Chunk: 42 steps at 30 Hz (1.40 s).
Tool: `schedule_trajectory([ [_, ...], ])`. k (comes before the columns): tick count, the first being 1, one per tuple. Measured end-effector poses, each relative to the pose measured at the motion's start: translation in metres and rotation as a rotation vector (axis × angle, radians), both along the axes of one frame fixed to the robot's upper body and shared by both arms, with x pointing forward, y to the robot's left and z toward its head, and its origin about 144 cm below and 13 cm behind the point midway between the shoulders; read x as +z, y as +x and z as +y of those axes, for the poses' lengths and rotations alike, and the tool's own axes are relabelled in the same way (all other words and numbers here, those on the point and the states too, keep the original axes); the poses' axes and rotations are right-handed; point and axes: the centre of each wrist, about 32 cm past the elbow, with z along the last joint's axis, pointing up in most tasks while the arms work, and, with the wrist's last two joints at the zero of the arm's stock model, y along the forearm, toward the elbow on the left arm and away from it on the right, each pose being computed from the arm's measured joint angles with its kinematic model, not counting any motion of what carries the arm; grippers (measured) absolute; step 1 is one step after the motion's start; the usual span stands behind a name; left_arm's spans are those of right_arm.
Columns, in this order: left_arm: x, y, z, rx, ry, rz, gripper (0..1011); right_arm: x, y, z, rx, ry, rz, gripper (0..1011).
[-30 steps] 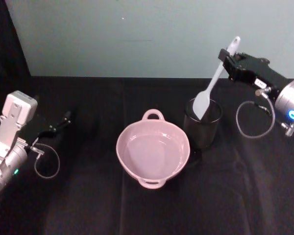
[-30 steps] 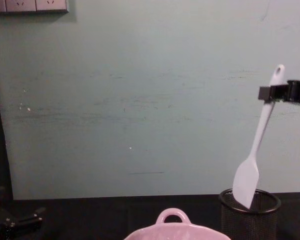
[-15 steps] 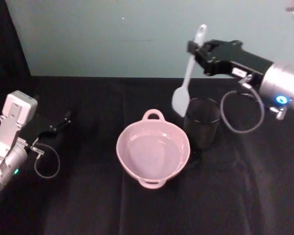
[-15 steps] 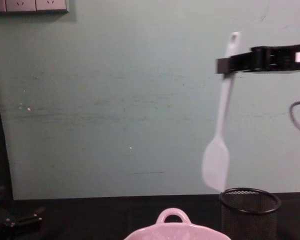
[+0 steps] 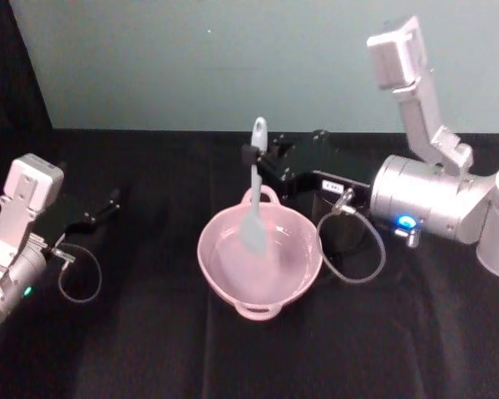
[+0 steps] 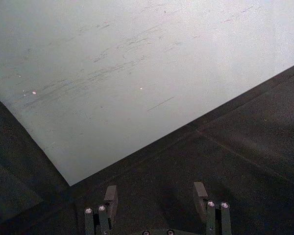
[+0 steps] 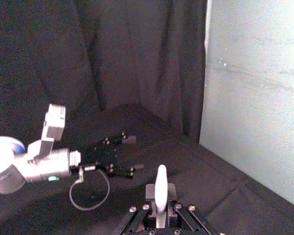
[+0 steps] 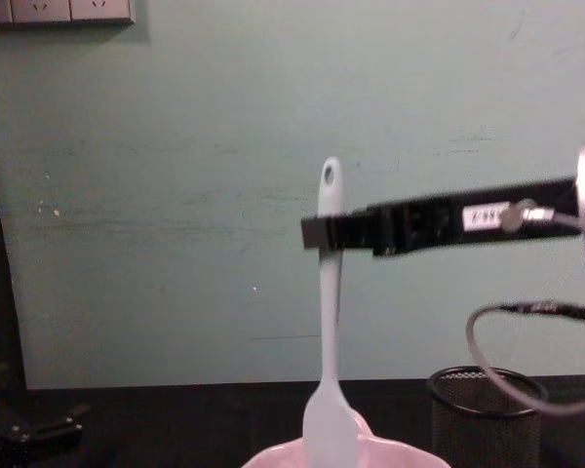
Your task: Use the one hand to pick up the spoon and stir the clear water in the bowl.
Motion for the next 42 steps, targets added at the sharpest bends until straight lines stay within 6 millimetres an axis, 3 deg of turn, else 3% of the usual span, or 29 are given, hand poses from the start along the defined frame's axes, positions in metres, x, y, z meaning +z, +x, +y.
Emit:
schedule_trajectory([
  [15,0.000,0.000,0.000,0.000,0.000,0.000,1011,-0.034,0.005,0.005,0.005,-0.004,0.034,121],
  [42,0.000,0.000,0.000,0.000,0.000,0.000,1011,-0.035,0.000,0.001,0.017,-0.003,0.021,121],
])
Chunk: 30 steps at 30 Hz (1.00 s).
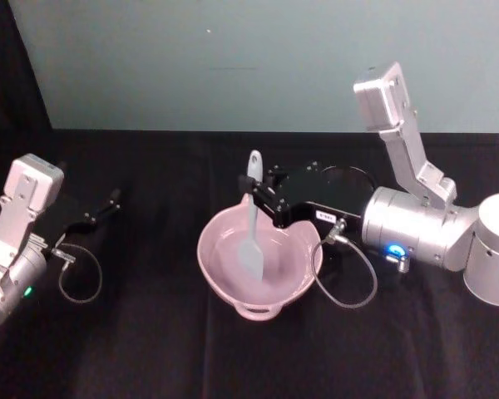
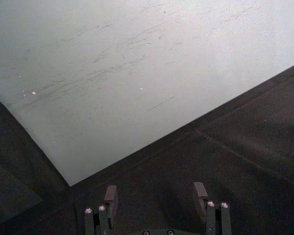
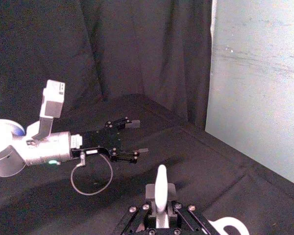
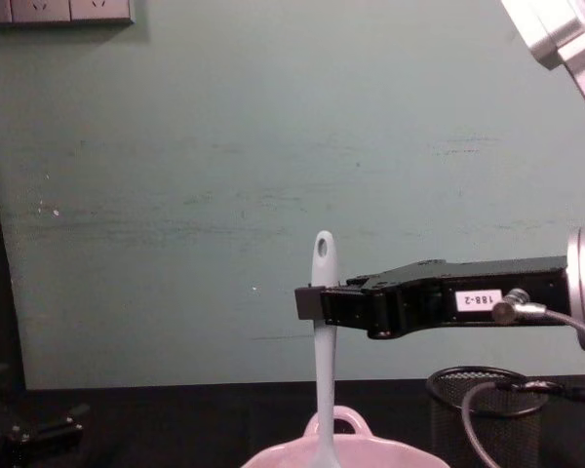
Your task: Use the one hand to pick up the spoon and stir the clear water in the bowl.
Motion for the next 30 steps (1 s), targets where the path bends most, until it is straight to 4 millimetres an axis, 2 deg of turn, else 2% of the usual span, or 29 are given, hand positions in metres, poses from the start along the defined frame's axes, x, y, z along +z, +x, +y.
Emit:
schedule_trajectory([
  [11,0.000,0.000,0.000,0.000,0.000,0.000,1011,-0.008,-0.003,-0.001,0.029,0.004,-0.005,121],
  [21,0.000,0.000,0.000,0.000,0.000,0.000,1011,-0.022,0.000,0.016,0.068,0.007,0.003,121],
  [30,0.000,0.000,0.000,0.000,0.000,0.000,1011,-0.030,0.019,0.034,0.055,0.007,0.004,121],
])
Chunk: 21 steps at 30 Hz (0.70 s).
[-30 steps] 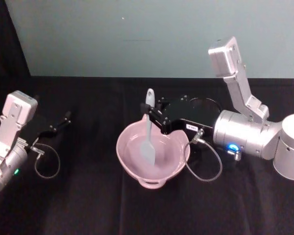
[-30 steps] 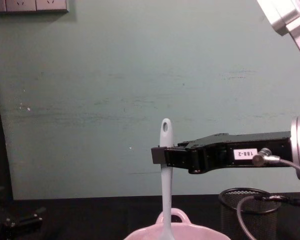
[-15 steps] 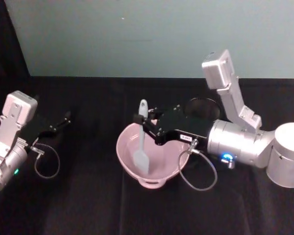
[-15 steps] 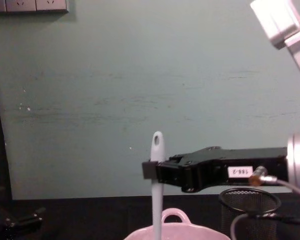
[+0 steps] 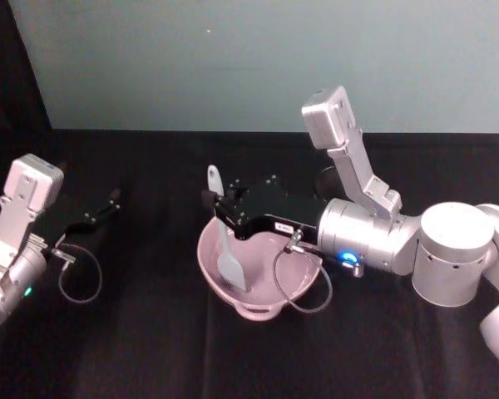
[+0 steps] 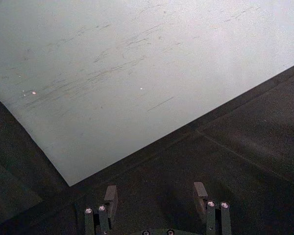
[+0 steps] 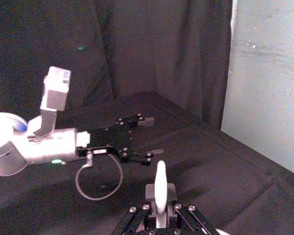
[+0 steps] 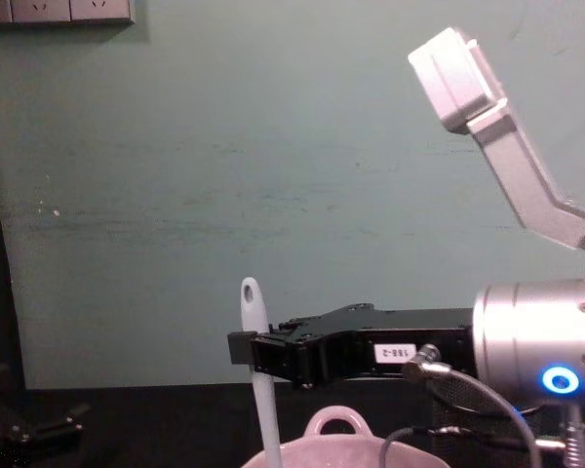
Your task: Use the one hand to pick up the spoon and stir the clear water in the bowl.
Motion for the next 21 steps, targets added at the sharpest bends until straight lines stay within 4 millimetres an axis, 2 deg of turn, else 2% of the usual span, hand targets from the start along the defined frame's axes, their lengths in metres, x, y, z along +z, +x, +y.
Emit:
schedule_trajectory([
  [9,0.000,0.000,0.000,0.000,0.000,0.000,1011,0.000,0.016,0.003,-0.071,-0.015,-0.017,121],
  [15,0.000,0.000,0.000,0.000,0.000,0.000,1011,0.000,0.019,-0.006,-0.124,-0.022,-0.030,121],
  [21,0.000,0.000,0.000,0.000,0.000,0.000,1011,0.001,0.015,-0.020,-0.161,-0.037,-0.046,121],
])
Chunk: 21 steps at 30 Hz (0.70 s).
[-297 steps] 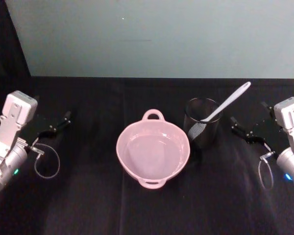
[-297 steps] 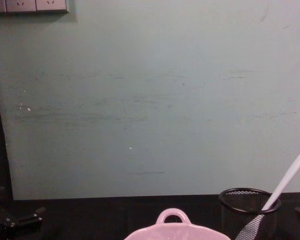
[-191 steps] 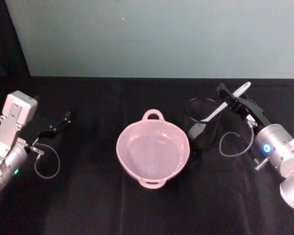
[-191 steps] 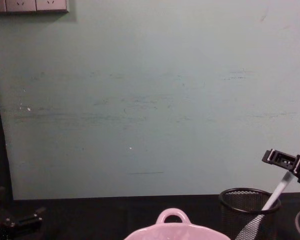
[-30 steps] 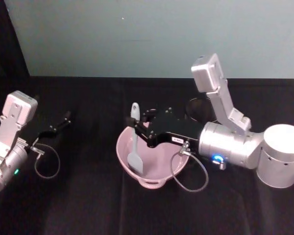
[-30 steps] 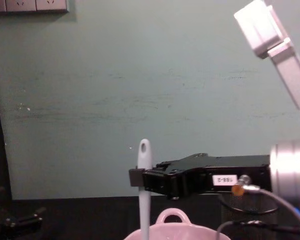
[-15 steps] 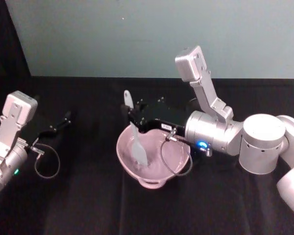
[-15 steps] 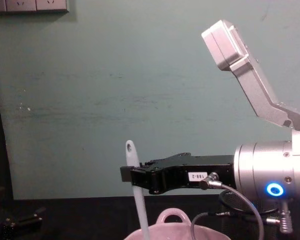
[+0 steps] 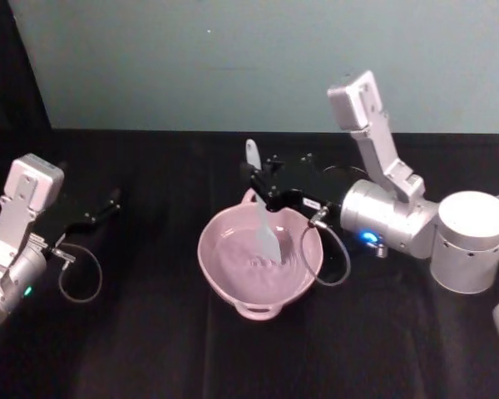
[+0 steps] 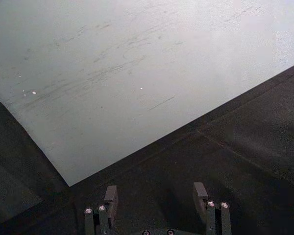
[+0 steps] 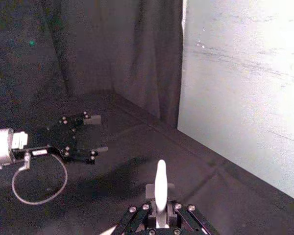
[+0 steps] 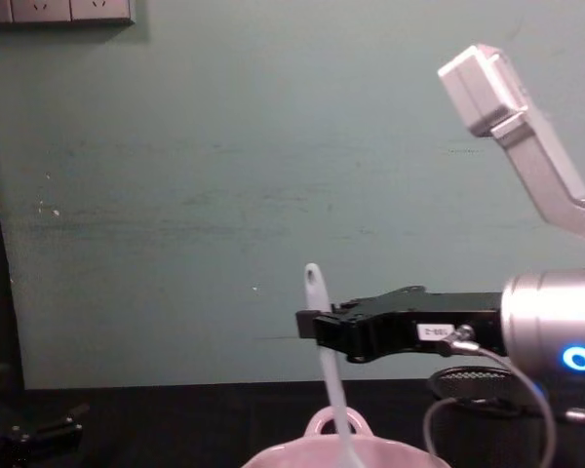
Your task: Use the one hand to pick up the spoon and stir the clear water in the bowl.
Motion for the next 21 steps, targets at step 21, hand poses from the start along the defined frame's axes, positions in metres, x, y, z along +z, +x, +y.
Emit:
schedule_trajectory([
  [21,0.000,0.000,0.000,0.000,0.000,0.000,1011,0.005,-0.049,0.001,0.154,0.074,0.017,121],
])
